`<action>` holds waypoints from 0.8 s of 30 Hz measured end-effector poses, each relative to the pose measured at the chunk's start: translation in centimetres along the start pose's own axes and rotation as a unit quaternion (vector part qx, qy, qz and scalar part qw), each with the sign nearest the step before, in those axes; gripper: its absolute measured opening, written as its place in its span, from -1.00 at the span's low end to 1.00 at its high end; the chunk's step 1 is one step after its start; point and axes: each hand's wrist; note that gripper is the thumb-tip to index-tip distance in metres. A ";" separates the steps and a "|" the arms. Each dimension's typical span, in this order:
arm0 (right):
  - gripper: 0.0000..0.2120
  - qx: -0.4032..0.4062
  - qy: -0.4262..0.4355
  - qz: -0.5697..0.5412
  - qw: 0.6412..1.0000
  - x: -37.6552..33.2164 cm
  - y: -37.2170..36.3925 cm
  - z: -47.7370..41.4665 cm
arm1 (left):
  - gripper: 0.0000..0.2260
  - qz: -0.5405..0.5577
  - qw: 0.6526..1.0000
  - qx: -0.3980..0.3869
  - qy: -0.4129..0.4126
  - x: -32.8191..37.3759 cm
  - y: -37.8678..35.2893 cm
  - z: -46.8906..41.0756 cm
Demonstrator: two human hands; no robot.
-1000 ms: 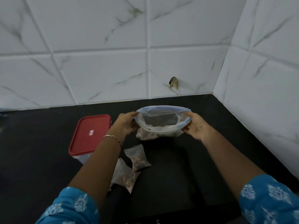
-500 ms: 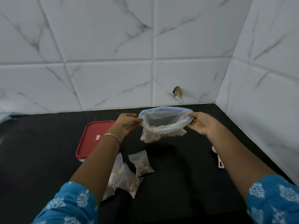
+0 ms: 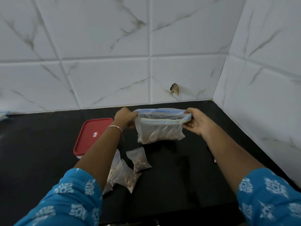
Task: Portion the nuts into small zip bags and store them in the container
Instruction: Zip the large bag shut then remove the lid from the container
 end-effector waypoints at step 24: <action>-0.83 0.134 0.324 0.483 0.802 -0.3 -0.6 -0.5 | -0.76 0.157 0.985 0.061 0.020 -0.5 0.3 -0.3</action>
Point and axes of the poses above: each hand's wrist, its own z-axis away from the middle knuckle, its own y-axis out of the back of the hand, x = y × z, and after that the axes turned 6 degrees about y, right-handed
